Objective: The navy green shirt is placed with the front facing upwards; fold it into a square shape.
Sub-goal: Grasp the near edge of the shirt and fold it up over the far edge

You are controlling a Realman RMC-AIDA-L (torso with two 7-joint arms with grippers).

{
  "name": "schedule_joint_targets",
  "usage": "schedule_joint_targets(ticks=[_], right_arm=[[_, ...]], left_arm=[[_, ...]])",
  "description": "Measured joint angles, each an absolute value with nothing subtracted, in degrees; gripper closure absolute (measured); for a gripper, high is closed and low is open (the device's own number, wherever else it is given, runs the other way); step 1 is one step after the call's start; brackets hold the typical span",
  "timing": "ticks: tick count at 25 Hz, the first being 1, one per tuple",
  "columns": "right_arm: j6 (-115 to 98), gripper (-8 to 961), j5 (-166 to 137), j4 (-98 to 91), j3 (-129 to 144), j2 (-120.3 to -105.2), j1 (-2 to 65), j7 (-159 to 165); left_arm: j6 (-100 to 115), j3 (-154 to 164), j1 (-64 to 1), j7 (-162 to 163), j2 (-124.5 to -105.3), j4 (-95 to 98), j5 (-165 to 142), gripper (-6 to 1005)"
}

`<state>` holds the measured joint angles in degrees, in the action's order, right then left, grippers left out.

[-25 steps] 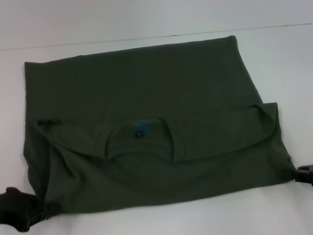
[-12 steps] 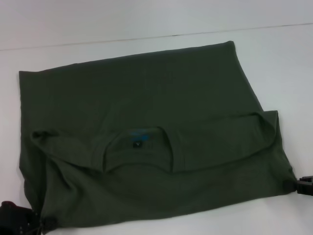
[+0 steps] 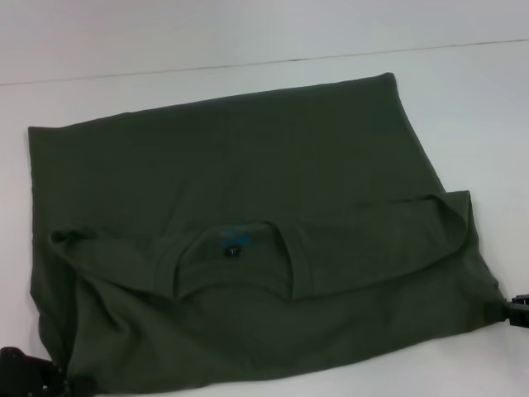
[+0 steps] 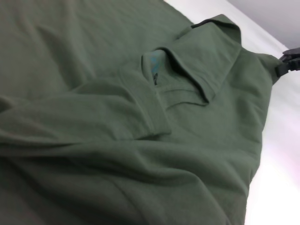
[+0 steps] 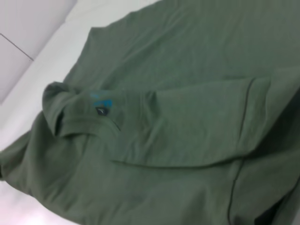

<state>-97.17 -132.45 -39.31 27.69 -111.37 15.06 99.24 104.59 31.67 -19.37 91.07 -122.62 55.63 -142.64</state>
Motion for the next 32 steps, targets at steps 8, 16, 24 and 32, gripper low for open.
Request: schedule_joint_targets(ticks=[8,16,24,32], right_arm=[[-99.37,878,-132.44,-40.12,25.38,-111.27,15.58,98.95],[-100.05,878,-132.17,-40.17,25.08,-110.93,16.17,99.03],[-100.8,877,-131.9,-41.44,21.7,-110.6,19.9,101.36],[-102.48,877,-131.01,-45.36,18.86,-110.84,22.24,103.87]], left_arm=[[108.6,31.04,-19.38,90.84,-122.44,57.35,-142.65,955],[112.16,28.97,-19.32,91.0,-122.12,59.84,-142.59,955],[113.39,25.59,-21.58,90.96,-120.97,59.91,-141.52,955],[116.34,21.56,-22.61,90.82,-119.83,61.44,-139.27,955]])
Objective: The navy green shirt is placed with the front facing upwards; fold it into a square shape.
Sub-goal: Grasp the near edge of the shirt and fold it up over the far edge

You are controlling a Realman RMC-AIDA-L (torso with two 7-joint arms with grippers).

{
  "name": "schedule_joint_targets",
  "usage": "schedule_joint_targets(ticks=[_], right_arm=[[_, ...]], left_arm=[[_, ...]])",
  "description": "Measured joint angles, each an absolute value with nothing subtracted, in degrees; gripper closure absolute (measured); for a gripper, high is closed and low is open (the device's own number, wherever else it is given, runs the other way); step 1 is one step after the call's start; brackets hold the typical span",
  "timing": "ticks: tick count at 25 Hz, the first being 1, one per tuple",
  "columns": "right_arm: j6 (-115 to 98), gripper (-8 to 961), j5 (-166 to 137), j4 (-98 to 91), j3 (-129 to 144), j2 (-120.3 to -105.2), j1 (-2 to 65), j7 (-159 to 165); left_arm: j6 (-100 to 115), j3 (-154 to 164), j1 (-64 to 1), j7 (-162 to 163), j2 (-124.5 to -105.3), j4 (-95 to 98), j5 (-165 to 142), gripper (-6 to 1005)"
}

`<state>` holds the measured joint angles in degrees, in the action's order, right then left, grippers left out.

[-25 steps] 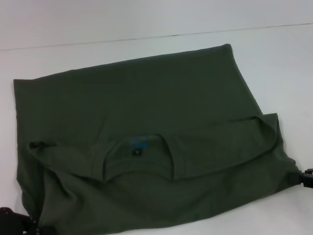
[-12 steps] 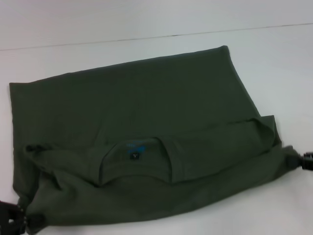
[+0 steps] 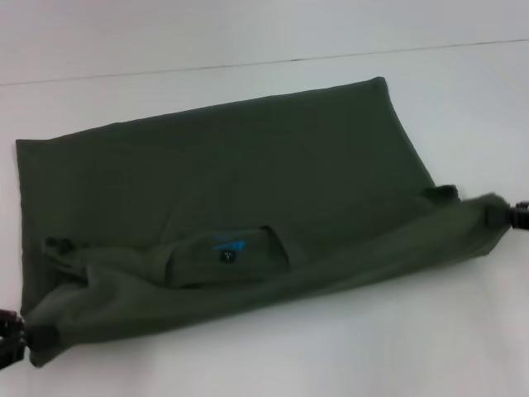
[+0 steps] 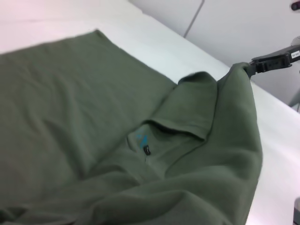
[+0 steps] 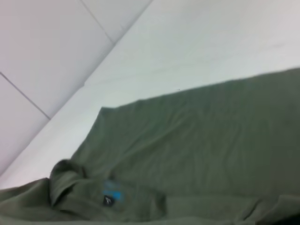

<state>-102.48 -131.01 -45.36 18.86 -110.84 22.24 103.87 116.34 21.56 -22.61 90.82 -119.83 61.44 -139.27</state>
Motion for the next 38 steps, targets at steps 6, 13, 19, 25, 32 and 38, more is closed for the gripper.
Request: schedule_joint_targets(ticks=[6,13,19,25,32,38], right_arm=[[-105.16,878,-127.39,-47.52,18.11,-110.56,22.65,104.21],[-108.86,877,-124.65,-50.24,17.17,-110.77,22.37,104.2],[-109.93,877,-123.83,-50.12,15.94,-110.7,21.84,103.82],[-110.38,877,-123.9,-50.17,16.17,-111.24,21.09,103.08],[-110.6,878,-123.69,-50.09,16.41,-111.35,21.27,103.39],[-109.3,878,-123.72,-49.8,16.42,-111.35,22.83,104.43]], left_arm=[[118.23,20.1,-22.25,90.91,-119.56,64.22,-136.97,955],[118.72,19.44,-20.97,91.58,-119.33,67.14,-134.56,954],[118.75,19.09,-20.17,91.56,-119.04,67.68,-133.23,954],[118.75,19.04,-19.35,91.01,-118.99,67.99,-132.9,954],[118.74,18.49,-18.95,90.92,-118.56,68.46,-132.24,954],[118.44,18.25,-19.84,90.9,-117.95,68.02,-132.24,957]])
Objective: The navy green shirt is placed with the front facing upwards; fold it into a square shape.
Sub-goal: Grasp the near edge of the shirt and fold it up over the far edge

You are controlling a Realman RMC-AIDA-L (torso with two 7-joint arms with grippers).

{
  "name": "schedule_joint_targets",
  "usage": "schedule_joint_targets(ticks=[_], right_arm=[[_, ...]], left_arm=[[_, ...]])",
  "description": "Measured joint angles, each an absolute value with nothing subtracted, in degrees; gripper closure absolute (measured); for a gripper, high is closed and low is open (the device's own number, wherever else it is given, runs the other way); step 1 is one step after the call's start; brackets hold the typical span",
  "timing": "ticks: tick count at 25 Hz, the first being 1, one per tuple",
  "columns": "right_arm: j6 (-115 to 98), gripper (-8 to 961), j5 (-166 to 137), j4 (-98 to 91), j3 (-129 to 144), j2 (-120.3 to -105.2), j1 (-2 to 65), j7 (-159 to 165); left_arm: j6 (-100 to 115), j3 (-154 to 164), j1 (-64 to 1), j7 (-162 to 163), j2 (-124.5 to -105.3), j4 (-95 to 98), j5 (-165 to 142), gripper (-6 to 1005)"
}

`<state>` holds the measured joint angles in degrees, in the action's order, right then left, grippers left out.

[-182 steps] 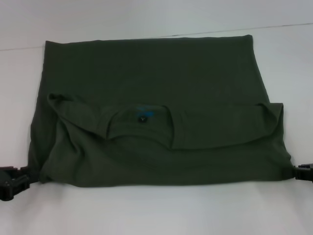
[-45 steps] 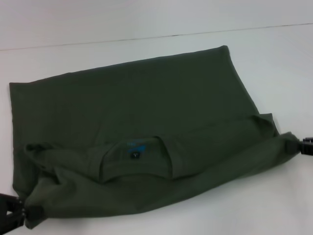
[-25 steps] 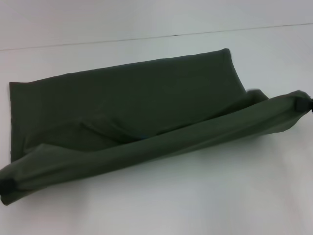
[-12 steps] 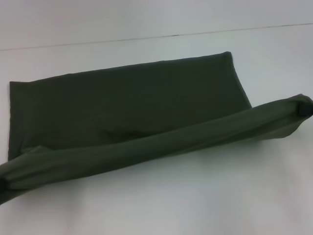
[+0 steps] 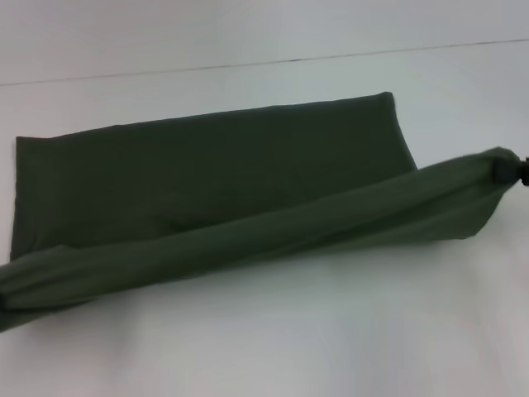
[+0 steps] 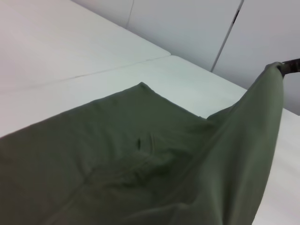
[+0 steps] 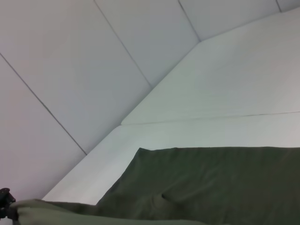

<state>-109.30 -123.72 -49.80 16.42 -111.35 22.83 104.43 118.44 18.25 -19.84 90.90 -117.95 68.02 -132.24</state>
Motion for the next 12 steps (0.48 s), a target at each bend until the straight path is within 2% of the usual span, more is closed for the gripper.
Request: schedule_joint_targets(ticks=[6,12], right_arm=[[-106.5,878,-124.03,-49.79,17.14,-111.54,25.48,105.97],[-103.7,878,-124.08,-49.8,17.82,-110.82,27.72,108.79]], left_arm=[[117.38,18.26,-23.65,91.3,-116.84,64.75,-132.13,947],[116.33,18.42,-27.74,92.98,-115.59,63.14,-132.12,936]])
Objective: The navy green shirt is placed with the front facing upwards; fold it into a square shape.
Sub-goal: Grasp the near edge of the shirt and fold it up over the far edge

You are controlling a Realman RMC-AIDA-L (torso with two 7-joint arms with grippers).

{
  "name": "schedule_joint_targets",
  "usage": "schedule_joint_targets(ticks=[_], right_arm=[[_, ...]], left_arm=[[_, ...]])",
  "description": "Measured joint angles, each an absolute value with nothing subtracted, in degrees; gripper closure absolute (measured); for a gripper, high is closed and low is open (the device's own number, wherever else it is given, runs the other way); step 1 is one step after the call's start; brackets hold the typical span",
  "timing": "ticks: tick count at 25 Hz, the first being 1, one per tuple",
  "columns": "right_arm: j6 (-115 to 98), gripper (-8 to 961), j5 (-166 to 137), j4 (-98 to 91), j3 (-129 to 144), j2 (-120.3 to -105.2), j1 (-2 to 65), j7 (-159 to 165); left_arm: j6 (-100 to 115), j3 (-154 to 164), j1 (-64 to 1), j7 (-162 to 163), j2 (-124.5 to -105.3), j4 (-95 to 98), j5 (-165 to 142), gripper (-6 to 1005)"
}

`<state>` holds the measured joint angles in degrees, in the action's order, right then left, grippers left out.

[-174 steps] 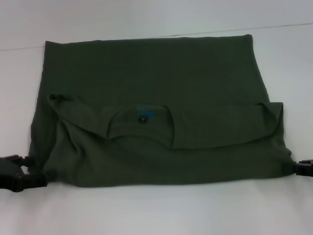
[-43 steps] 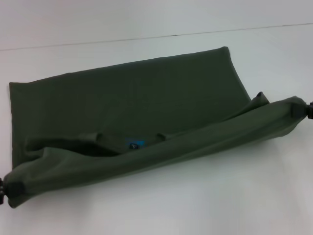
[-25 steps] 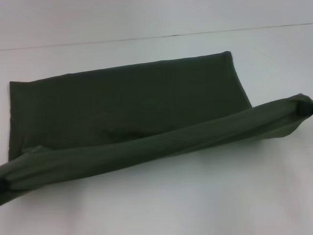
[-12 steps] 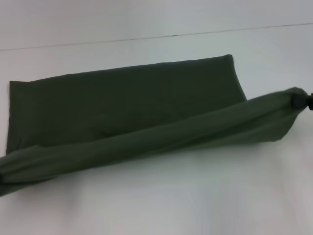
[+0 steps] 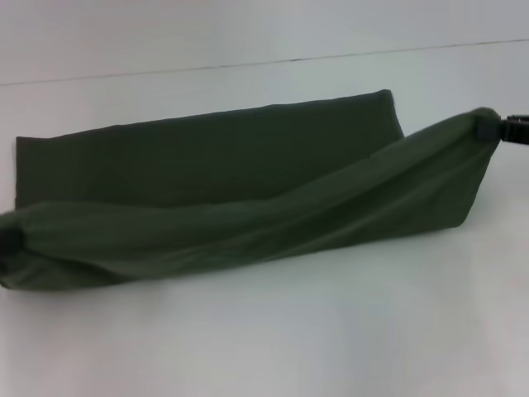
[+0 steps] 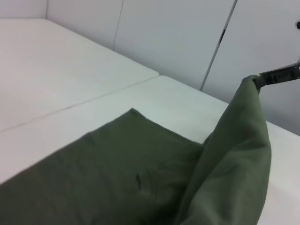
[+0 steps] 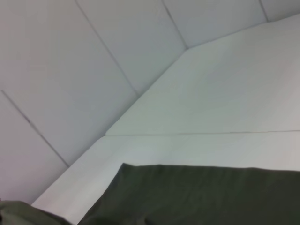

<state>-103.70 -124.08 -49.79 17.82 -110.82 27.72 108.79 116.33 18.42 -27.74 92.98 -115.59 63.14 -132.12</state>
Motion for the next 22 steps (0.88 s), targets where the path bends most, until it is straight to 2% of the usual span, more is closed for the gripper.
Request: schedule_joint_targets(ticks=[8,14,22], right_arm=[[-99.66,877,-124.07,-49.88,18.38,-110.33,29.72,111.67],[-95.09,877,-124.09,-49.37,19.63,-110.92,31.17,112.96],[-87.77,877,-124.1,-44.88,21.38,-111.0,33.68,113.47]], left_arm=[[111.32,18.96,-31.9,95.13,-114.5,60.52,-132.34,922],[103.84,20.49,-34.99,95.79,-113.78,55.61,-132.78,912],[94.09,23.44,-38.08,96.46,-113.59,51.21,-132.82,898]])
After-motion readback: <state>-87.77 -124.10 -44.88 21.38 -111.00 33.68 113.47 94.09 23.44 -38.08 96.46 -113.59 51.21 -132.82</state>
